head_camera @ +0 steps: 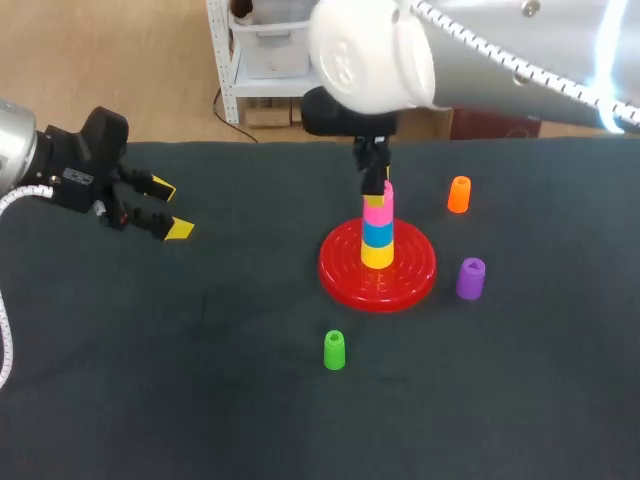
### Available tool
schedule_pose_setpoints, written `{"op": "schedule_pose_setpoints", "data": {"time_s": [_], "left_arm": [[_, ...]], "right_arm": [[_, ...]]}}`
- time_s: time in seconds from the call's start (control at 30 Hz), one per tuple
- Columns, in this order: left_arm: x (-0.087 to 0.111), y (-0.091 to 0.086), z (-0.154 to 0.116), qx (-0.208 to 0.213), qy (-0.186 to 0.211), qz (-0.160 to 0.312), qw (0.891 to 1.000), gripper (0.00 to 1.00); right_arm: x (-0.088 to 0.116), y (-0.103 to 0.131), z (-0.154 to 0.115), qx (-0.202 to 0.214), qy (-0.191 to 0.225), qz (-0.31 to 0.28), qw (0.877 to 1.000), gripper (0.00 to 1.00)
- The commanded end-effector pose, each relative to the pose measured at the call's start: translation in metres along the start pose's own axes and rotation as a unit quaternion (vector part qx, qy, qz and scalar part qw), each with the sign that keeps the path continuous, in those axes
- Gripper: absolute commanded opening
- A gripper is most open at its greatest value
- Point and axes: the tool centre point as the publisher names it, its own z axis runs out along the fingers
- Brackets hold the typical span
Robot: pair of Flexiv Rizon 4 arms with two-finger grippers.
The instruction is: Pick up and stack the cylinders on the red base in this order: pink,purple,orange,green
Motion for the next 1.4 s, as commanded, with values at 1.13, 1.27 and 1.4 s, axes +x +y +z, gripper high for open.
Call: {"op": "schedule_pose_setpoints", "data": {"time_s": [1.13,1.27,1.4], "left_arm": [[0.001,0.0,0.0,0.0,-0.001,0.0,1.0,1.0],[0.001,0.0,0.0,0.0,-0.001,0.0,1.0,1.0],[0.001,0.0,0.0,0.0,-0.001,0.0,1.0,1.0]], "right_arm": [[0.071,0.013,-0.011,0.047,-0.09,0.091,0.991,1.0],[0.089,0.028,0.004,0.048,-0.091,0.119,0.988,1.0],[0.107,0.04,0.03,0.035,-0.084,0.16,0.983,1.0]]}}
